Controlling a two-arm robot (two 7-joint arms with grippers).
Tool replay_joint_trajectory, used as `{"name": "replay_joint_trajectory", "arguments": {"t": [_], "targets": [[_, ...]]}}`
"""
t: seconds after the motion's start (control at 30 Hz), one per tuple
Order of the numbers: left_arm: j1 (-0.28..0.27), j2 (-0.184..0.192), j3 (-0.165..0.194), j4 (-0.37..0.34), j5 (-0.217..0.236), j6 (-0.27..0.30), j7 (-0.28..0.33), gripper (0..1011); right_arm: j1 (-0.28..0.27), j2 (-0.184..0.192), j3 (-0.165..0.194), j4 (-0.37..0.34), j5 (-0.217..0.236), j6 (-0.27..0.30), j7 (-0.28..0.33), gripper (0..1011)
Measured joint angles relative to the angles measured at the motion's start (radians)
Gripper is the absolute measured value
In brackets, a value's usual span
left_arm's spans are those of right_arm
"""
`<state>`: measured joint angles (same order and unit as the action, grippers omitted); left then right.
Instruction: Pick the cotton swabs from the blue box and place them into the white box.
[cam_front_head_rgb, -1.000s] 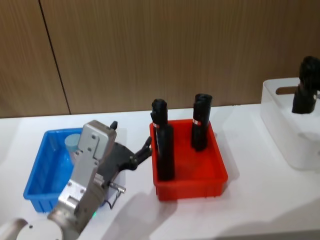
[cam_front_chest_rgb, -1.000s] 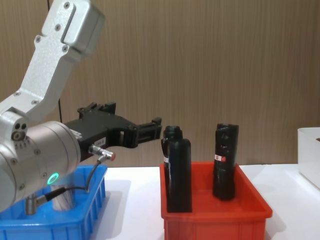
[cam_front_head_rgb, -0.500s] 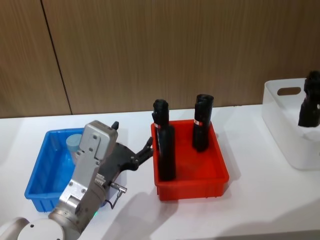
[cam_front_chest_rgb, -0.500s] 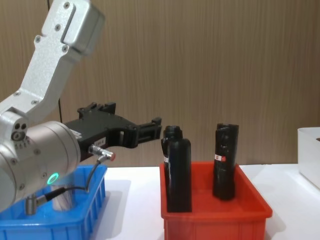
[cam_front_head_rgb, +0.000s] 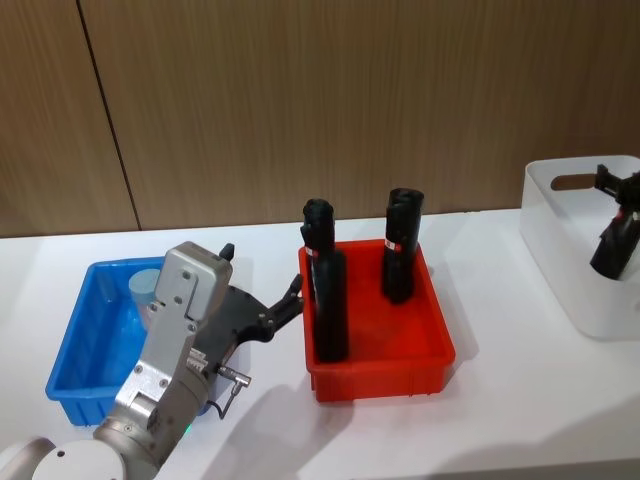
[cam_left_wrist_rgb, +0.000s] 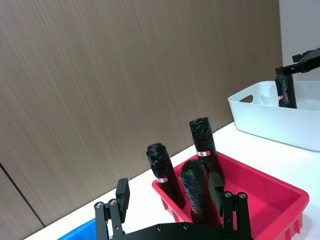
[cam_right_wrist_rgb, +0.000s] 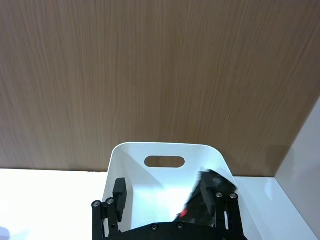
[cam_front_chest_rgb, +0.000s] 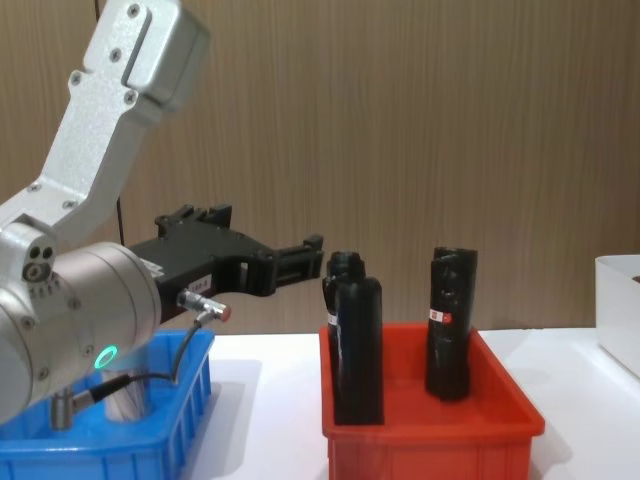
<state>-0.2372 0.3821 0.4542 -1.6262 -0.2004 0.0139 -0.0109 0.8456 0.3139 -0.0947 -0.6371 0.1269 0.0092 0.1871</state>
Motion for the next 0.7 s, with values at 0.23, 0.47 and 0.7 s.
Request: {"name": "replay_joint_trajectory", "arguments": {"t": [0.23, 0.47, 0.7], "targets": [[0.000, 0.000, 0.000, 0.000, 0.000, 0.000, 0.000, 1004, -0.008, 0.001, 0.003, -0.012, 0.002, 0.001, 0.002, 1002], [0.000, 0.000, 0.000, 0.000, 0.000, 0.000, 0.000, 1004, -0.014, 0.002, 0.005, -0.020, 0.003, 0.002, 0.003, 1002], [0.000, 0.000, 0.000, 0.000, 0.000, 0.000, 0.000, 1004, -0.017, 0.003, 0.006, -0.024, 0.005, 0.003, 0.004, 1002]]}}
